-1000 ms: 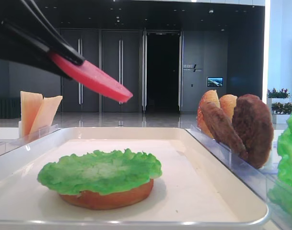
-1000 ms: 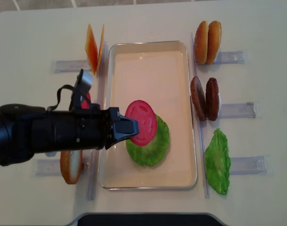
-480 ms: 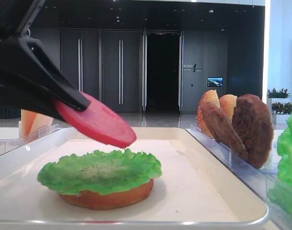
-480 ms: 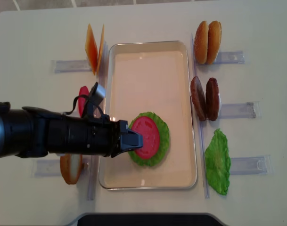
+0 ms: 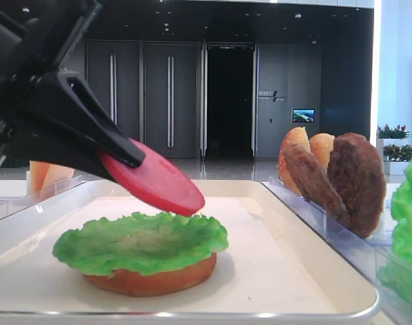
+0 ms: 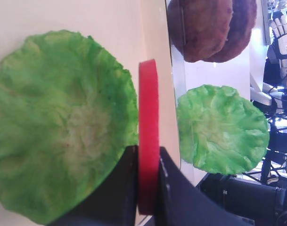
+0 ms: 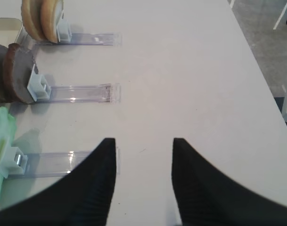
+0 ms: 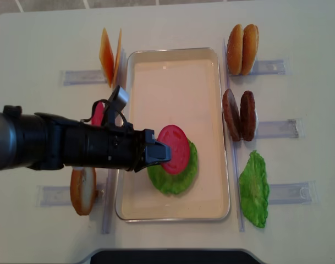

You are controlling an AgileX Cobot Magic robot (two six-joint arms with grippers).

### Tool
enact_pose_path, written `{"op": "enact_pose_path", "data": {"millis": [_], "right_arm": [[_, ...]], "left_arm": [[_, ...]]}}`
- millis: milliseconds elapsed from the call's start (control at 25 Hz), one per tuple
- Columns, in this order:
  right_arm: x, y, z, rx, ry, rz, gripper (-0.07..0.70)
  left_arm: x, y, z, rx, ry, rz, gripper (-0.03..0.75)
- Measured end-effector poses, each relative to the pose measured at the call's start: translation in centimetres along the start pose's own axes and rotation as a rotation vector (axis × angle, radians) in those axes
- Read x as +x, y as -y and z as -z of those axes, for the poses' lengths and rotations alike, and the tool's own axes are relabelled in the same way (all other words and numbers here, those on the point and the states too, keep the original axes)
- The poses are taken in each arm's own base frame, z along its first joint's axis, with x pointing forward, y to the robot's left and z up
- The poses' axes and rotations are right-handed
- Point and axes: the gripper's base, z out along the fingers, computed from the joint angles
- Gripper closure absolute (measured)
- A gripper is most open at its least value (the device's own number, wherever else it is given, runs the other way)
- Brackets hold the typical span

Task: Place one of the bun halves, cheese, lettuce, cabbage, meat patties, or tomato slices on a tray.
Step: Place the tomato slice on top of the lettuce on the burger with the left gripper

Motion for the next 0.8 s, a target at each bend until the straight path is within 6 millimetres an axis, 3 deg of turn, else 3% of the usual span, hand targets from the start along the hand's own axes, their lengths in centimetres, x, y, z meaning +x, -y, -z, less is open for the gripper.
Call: {"op": "enact_pose_path", "data": {"millis": [800], "right_arm": [[0.0,0.0,0.0,0.0,0.0,-0.001,0.328]], "left_arm": [[0.1,-0.65,-0.56,-0.014,-0.021,-0.007,0.655]]}}
